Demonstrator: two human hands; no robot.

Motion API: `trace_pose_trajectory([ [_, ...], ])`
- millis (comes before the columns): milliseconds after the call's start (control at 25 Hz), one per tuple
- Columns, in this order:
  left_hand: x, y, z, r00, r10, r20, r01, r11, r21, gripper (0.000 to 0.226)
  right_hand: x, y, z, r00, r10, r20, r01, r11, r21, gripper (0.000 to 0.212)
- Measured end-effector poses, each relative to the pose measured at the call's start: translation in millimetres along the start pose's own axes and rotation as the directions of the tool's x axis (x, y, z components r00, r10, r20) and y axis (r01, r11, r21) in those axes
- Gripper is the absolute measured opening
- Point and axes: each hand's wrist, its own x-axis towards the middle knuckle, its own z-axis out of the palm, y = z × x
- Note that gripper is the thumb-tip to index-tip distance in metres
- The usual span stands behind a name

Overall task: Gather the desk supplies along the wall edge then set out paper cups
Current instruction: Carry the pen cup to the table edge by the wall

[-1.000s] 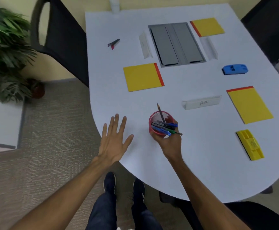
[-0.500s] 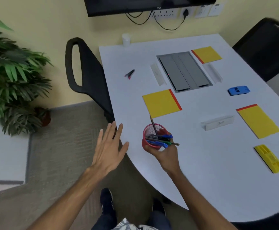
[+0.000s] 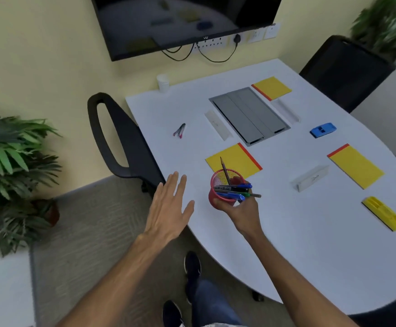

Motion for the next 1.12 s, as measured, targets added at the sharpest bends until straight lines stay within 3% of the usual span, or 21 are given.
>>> trace_pose_trajectory([
  [320, 141.3, -35.0, 8.2, 0.999, -0.027, 0.041, 0.027, 0.999, 0.018, 0.074, 118.8, -13.0, 30.3, 0.997, 0.011, -0.077, -0.007, 0.999, 0.053, 0.058],
  [520, 227.7, -63.5, 11.8, 0.994, -0.087, 0.063, 0.085, 0.996, 0.035, 0.074, 198.3, -14.5, 53.5, 0.998, 0.038, -0.059, -0.032, 0.995, 0.092, 0.069],
  [1120, 459.6, -197.7, 79.8, 0.955, -0.200, 0.218, 0.189, 0.979, 0.073, 0.068, 430.7, -5.0, 151.4, 0.997, 0.076, 0.007, -0.077, 0.986, 0.147, 0.071],
])
